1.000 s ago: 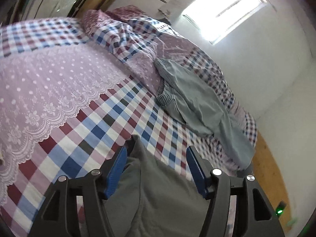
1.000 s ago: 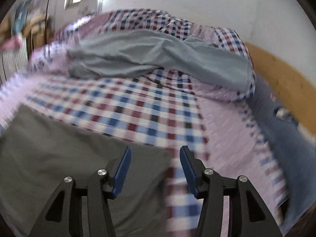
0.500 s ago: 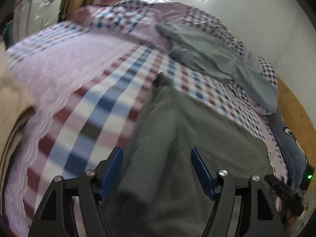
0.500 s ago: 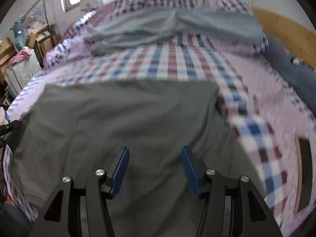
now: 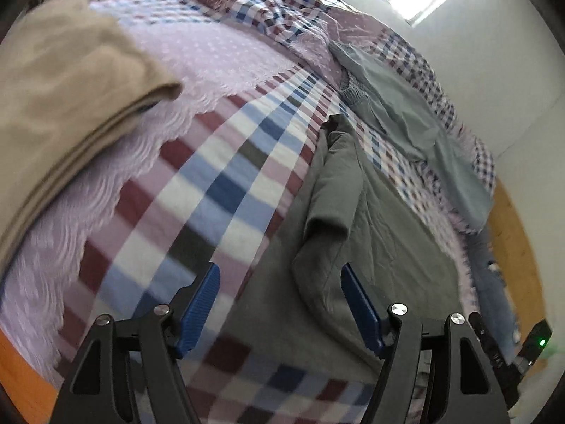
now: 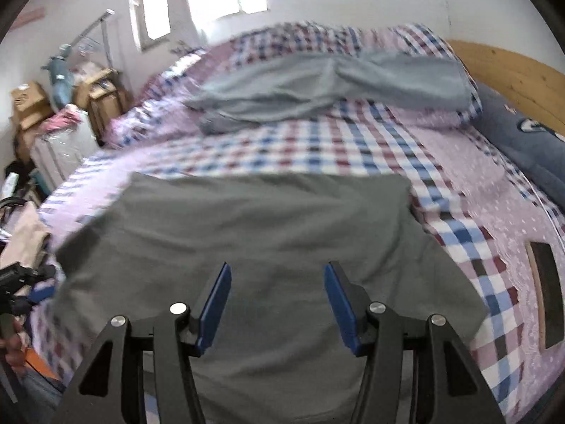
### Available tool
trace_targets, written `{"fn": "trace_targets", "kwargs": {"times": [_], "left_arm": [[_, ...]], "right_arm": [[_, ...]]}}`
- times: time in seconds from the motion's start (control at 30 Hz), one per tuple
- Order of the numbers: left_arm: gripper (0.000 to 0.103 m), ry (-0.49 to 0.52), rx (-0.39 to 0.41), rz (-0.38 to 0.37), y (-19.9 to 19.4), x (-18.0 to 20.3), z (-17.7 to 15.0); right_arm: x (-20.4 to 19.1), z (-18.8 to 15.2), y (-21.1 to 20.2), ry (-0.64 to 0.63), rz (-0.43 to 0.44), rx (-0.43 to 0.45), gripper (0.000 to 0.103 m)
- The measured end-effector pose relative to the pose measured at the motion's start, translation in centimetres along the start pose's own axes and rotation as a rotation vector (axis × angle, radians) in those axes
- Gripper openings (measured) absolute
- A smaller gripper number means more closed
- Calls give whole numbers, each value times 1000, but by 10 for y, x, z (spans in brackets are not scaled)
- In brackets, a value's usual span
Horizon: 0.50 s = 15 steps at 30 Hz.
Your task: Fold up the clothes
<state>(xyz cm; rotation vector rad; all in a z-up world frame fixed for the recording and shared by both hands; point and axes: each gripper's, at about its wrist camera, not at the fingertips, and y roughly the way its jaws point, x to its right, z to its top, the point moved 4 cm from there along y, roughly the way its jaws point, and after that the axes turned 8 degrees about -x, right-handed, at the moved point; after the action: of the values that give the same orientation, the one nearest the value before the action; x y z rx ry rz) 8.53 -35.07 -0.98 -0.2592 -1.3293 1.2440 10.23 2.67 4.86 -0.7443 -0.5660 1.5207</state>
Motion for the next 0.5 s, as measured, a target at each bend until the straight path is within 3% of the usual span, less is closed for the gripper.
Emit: {"fn": "trace_targets", "kwargs": {"times": [0.2,0.5], "left_arm": [[75,-126,20,-88,-9,-20,-8],[78,-148,-51,-200,1,-17,-19]], "right_arm": [[-46,-5,-3,-79,82,35,59],[-81,-7,13,-131,160,21,59]]}}
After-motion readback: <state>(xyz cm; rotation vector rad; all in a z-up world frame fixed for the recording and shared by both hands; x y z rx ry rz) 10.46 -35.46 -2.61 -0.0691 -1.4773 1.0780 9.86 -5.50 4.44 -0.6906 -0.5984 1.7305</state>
